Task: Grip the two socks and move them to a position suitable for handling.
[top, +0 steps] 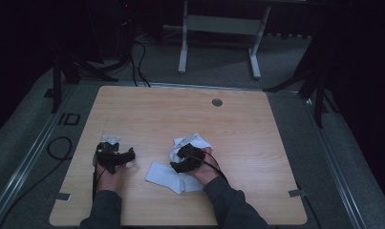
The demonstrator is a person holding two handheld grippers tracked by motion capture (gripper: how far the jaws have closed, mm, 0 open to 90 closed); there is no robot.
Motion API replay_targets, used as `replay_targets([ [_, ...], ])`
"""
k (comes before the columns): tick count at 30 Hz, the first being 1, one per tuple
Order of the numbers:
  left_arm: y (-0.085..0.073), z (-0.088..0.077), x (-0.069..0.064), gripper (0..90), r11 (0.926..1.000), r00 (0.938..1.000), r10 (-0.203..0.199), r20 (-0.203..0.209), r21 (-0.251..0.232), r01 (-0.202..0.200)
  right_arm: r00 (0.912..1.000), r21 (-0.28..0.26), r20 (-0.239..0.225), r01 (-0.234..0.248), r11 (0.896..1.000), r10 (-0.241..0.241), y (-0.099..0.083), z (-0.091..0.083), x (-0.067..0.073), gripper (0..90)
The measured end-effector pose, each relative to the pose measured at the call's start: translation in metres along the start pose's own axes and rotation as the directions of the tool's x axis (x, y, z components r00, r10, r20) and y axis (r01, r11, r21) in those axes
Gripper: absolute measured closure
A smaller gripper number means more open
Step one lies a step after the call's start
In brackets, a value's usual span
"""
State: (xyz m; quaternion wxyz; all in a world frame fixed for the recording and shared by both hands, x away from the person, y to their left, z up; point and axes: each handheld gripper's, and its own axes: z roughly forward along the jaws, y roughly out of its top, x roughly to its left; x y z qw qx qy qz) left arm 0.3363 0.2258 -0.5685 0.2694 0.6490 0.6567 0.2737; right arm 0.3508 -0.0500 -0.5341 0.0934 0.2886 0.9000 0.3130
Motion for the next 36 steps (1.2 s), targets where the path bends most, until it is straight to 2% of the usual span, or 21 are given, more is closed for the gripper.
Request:
replay_targets([
  [3,0.000,0.000,0.000,14.1,1.0000,1.0000,-0.001,0.000,-0.001,0.001,0.9998,0.016,0.020,0.009,1.000,-0.009,0.002,0.007,0.002,44.3],
  [5,0.000,0.000,0.000,14.1,1.0000,1.0000,-0.001,0.000,-0.002,0.001,0.9993,0.016,0.032,0.019,1.000,-0.019,0.002,0.008,0.004,51.3],
  [8,0.000,0.000,0.000,14.1,1.0000,1.0000,-0.001,0.000,-0.002,0.001,0.9987,0.009,0.045,0.023,1.000,-0.023,0.002,0.006,0.005,76.2],
  [10,0.000,0.000,0.000,14.1,1.0000,1.0000,-0.001,0.000,-0.002,0.001,0.9989,-0.015,0.046,0.011,1.000,-0.011,0.002,0.001,0.003,87.1],
  [14,0.000,0.000,0.000,14.1,1.0000,1.0000,-0.001,-0.001,-0.001,0.001,0.9983,-0.062,0.058,-0.002,0.998,0.005,0.001,-0.015,0.000,88.2],
  [18,0.000,0.000,0.000,14.1,1.0000,1.0000,0.000,-0.001,0.000,0.000,0.9973,-0.130,0.064,-0.026,0.991,0.035,0.001,-0.039,-0.005,88.1],
  [26,0.000,0.000,0.000,14.1,1.0000,1.0000,-0.002,0.000,0.000,0.002,0.9898,-0.261,0.079,-0.094,0.961,0.118,-0.002,-0.099,-0.027,88.1],
  [32,0.000,0.000,0.000,14.1,1.0000,1.0000,0.001,0.000,0.003,-0.001,0.9861,-0.315,0.090,-0.105,0.943,0.139,-0.011,-0.133,-0.039,88.0],
  [36,0.000,0.000,0.000,14.1,1.0000,1.0000,0.001,0.000,0.001,-0.001,0.9809,-0.331,0.110,-0.117,0.937,0.161,-0.018,-0.146,-0.047,88.0],
])
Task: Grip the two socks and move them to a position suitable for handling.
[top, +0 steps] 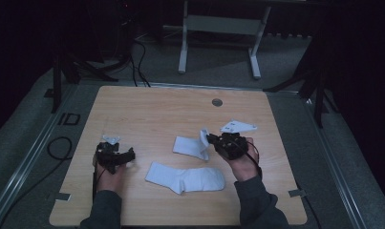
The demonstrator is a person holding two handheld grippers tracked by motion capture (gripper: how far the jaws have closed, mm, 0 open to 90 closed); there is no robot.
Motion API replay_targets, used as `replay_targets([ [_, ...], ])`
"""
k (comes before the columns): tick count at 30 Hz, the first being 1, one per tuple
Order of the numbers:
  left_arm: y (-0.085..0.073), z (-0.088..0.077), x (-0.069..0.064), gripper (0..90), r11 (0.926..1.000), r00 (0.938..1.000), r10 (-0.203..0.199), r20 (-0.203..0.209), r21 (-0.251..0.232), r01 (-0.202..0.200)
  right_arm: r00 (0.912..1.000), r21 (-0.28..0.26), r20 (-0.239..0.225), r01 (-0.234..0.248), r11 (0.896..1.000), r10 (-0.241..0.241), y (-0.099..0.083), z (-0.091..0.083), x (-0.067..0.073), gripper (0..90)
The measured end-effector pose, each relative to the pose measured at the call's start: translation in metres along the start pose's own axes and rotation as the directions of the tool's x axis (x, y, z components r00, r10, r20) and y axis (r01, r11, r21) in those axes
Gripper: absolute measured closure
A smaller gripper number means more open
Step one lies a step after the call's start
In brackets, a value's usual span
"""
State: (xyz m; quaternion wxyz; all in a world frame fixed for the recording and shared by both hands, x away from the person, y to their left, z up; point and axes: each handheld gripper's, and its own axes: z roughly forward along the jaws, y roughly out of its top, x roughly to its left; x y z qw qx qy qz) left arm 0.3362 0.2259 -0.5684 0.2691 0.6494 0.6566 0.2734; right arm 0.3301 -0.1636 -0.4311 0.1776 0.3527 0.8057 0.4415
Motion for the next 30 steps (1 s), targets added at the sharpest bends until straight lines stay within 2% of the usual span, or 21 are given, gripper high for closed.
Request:
replay_targets([
  [3,0.000,0.000,0.000,14.1,1.0000,1.0000,-0.002,0.000,-0.001,0.002,0.9994,0.019,0.032,-0.011,1.000,0.010,-0.007,-0.004,-0.011,87.9],
  [8,0.000,0.000,0.000,14.1,1.0000,1.0000,-0.002,0.000,-0.002,0.002,0.9965,0.065,0.073,-0.046,0.997,0.041,-0.033,-0.009,-0.028,87.8],
  [12,0.000,0.000,0.000,14.1,1.0000,1.0000,-0.002,-0.001,-0.001,0.002,0.9899,0.087,0.109,-0.101,0.991,0.091,-0.050,-0.014,-0.047,87.6],
  [16,0.000,0.000,0.000,14.1,1.0000,1.0000,0.000,0.000,0.000,0.000,0.9831,0.100,0.143,-0.129,0.987,0.115,-0.062,-0.022,-0.060,87.5],
  [21,0.000,0.000,0.000,14.1,1.0000,1.0000,0.000,0.000,0.000,0.000,0.9774,0.116,0.179,-0.134,0.984,0.112,-0.072,-0.030,-0.069,87.5],
  [24,0.000,0.000,0.000,14.1,1.0000,1.0000,-0.001,0.000,-0.002,0.001,0.9700,0.134,0.218,-0.140,0.981,0.109,-0.076,-0.033,-0.075,86.9],
  [26,0.000,0.000,0.000,14.1,1.0000,1.0000,0.000,0.000,-0.001,0.000,0.9635,0.147,0.254,-0.126,0.981,0.086,-0.077,-0.034,-0.076,82.0],
  [29,0.000,0.000,0.000,14.1,1.0000,1.0000,-0.001,0.000,-0.002,0.001,0.9574,0.140,0.277,-0.124,0.982,0.082,-0.074,-0.037,-0.077,72.5],
  [30,0.000,0.000,0.000,14.1,1.0000,1.0000,-0.001,0.000,-0.002,0.001,0.9552,0.135,0.285,-0.122,0.983,0.080,-0.073,-0.038,-0.077,72.1],
])
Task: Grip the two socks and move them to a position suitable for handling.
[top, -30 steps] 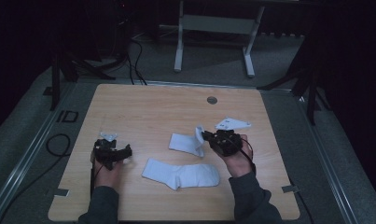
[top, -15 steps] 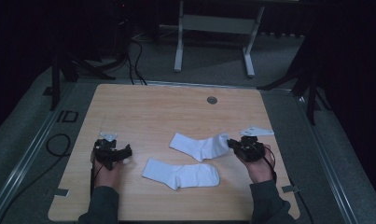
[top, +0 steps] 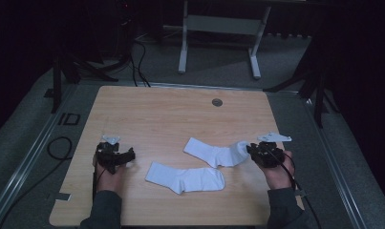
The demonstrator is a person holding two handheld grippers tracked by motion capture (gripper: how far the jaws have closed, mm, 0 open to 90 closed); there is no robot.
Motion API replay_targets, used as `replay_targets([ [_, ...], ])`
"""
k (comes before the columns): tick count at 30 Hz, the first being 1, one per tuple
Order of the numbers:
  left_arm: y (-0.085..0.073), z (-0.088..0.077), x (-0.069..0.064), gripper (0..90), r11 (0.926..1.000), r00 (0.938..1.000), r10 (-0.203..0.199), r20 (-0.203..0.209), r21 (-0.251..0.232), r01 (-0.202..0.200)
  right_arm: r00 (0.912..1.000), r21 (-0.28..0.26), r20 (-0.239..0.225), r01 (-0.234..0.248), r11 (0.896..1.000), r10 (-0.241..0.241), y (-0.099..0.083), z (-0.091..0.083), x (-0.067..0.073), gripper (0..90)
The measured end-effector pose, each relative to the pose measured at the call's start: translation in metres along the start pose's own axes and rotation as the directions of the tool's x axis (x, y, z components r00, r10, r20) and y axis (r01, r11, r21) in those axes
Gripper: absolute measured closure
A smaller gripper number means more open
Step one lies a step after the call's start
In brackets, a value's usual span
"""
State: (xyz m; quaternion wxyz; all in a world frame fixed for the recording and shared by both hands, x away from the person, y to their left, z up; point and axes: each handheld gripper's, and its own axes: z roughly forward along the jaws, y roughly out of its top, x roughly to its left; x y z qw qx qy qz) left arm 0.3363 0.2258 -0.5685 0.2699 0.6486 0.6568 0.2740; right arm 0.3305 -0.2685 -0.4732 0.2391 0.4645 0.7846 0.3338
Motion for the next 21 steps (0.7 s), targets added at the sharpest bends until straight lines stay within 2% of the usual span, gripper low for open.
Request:
replay_targets([
  [3,0.000,0.000,0.000,14.1,1.0000,1.0000,0.002,0.000,0.002,-0.002,0.9999,-0.012,-0.011,0.001,1.000,-0.001,0.006,-0.002,0.003,71.4],
  [6,0.000,0.000,0.000,14.1,1.0000,1.0000,0.000,0.000,0.000,0.000,0.9978,-0.020,-0.065,0.016,1.000,-0.018,0.015,0.003,0.010,72.7],
  [9,0.000,0.000,0.000,14.1,1.0000,1.0000,0.001,0.000,0.001,-0.001,0.9938,-0.012,-0.101,0.045,0.999,-0.046,0.024,0.013,0.024,83.0],
  [12,0.000,0.000,0.000,14.1,1.0000,1.0000,0.001,0.000,0.001,-0.001,0.9860,0.004,-0.144,0.086,0.996,-0.084,0.032,0.029,0.038,89.4],
  [16,0.000,0.000,0.000,14.1,1.0000,1.0000,0.001,0.000,0.001,-0.001,0.9725,0.031,-0.195,0.135,0.990,-0.126,0.039,0.052,0.056,89.6],
  [18,0.000,0.000,0.000,14.1,1.0000,1.0000,0.000,0.000,0.000,0.000,0.9662,0.061,-0.219,0.153,0.986,-0.136,0.041,0.065,0.064,89.6],
  [21,0.000,0.000,0.000,14.1,1.0000,1.0000,0.001,0.000,0.001,-0.001,0.9559,0.109,-0.231,0.211,0.971,-0.182,0.038,0.086,0.077,89.5],
])
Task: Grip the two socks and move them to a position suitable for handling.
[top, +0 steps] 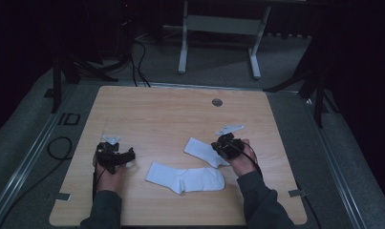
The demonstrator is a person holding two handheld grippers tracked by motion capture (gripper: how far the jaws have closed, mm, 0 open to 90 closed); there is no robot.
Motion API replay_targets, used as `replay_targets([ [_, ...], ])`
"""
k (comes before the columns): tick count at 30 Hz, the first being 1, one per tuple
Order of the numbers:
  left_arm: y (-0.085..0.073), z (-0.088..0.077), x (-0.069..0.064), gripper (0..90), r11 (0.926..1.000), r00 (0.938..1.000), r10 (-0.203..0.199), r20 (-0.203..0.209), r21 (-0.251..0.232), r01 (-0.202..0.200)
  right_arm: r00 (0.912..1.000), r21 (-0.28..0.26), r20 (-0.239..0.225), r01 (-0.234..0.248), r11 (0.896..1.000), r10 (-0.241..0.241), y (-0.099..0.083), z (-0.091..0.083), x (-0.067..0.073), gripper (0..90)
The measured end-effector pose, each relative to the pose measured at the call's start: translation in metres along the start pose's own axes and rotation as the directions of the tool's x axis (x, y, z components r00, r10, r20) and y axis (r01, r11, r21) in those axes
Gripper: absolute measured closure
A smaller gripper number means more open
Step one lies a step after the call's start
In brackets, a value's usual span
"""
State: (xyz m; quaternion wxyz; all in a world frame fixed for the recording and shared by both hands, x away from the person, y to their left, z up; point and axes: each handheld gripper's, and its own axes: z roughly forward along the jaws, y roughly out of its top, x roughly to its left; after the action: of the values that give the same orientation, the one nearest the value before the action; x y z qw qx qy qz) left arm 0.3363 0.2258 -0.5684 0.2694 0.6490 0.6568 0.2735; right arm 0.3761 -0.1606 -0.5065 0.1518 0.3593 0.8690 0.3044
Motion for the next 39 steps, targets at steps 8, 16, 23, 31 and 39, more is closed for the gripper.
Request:
replay_targets([
  [8,0.000,0.000,0.000,14.1,1.0000,1.0000,0.001,0.000,0.001,-0.001,0.9998,0.095,-0.013,0.013,0.995,-0.012,-0.008,0.037,0.001,87.8],
  [16,0.000,0.000,0.000,14.1,1.0000,1.0000,0.001,0.001,0.000,-0.001,0.9999,0.113,0.004,-0.011,0.994,0.011,-0.025,0.025,-0.010,86.8],
  [23,0.000,0.000,0.000,14.1,1.0000,1.0000,0.000,0.000,0.000,0.000,0.9987,0.090,-0.012,0.050,0.995,-0.049,-0.017,0.017,-0.009,70.6],
  [31,0.000,0.000,0.000,14.1,1.0000,1.0000,-0.001,0.000,0.000,0.001,0.9816,0.123,-0.098,0.175,0.977,-0.164,0.000,0.037,-0.001,56.0],
  [39,0.000,0.000,0.000,14.1,1.0000,1.0000,-0.001,0.000,-0.001,0.001,0.9757,0.136,-0.172,0.160,0.978,-0.135,0.002,0.046,-0.010,54.8],
])
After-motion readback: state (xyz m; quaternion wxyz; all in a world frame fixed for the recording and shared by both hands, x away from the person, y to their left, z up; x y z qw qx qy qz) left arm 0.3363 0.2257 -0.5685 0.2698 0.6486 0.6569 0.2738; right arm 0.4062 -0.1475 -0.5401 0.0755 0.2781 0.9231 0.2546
